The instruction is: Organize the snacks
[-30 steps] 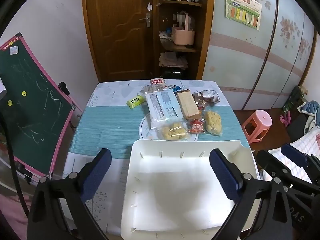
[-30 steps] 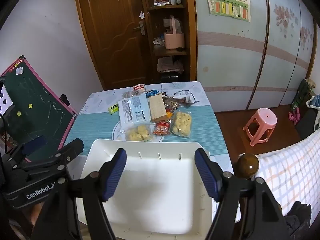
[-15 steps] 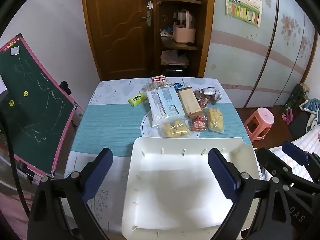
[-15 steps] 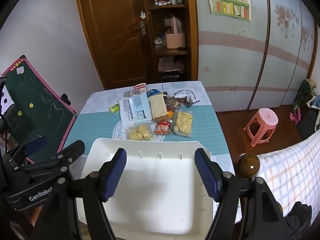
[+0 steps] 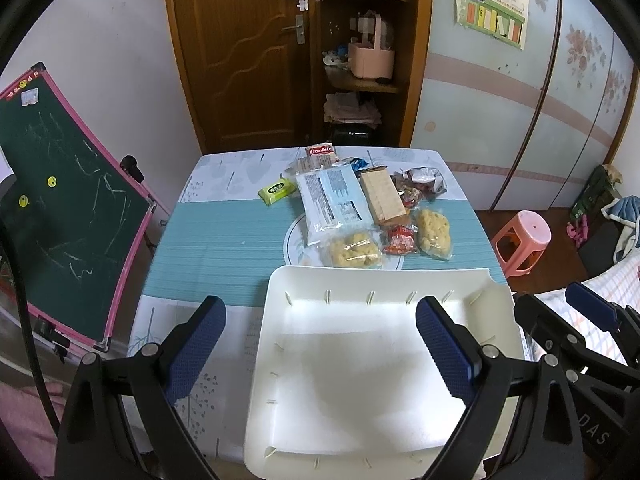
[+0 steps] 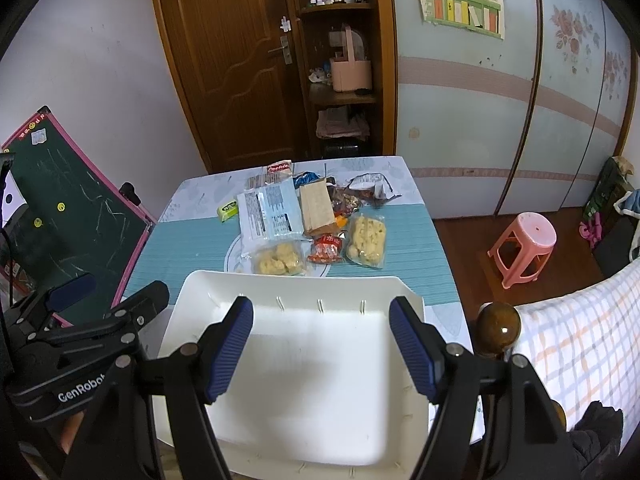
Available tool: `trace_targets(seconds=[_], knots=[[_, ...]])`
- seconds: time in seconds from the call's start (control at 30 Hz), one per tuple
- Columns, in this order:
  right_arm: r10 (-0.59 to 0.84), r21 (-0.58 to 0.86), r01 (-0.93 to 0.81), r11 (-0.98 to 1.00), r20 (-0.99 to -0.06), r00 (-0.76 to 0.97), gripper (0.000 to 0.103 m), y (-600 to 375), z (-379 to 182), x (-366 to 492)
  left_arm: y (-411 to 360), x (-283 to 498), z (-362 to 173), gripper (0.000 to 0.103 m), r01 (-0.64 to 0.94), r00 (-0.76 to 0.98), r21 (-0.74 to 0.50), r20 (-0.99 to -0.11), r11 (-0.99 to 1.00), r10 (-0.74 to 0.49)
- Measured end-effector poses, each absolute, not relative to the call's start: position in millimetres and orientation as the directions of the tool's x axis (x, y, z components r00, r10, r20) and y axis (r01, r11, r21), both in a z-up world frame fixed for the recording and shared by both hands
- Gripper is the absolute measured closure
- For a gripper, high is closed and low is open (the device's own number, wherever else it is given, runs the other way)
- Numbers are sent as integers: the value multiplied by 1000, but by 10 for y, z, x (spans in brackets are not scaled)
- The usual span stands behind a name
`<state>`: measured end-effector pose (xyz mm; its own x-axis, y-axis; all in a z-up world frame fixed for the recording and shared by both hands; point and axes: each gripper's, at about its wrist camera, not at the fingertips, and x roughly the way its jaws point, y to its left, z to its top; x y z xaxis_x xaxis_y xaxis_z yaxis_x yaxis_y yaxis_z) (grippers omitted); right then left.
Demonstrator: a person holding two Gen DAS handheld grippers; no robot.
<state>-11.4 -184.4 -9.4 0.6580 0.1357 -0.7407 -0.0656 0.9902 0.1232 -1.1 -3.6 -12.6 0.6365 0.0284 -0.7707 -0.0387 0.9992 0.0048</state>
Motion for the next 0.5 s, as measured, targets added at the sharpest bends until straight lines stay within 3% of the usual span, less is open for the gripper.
trace_targets(seconds=[0.5], knots=[[132, 121, -62, 991, -749, 649, 32, -1839, -110, -106, -21, 0, -138, 8, -41, 628, 9, -777, 999, 33]])
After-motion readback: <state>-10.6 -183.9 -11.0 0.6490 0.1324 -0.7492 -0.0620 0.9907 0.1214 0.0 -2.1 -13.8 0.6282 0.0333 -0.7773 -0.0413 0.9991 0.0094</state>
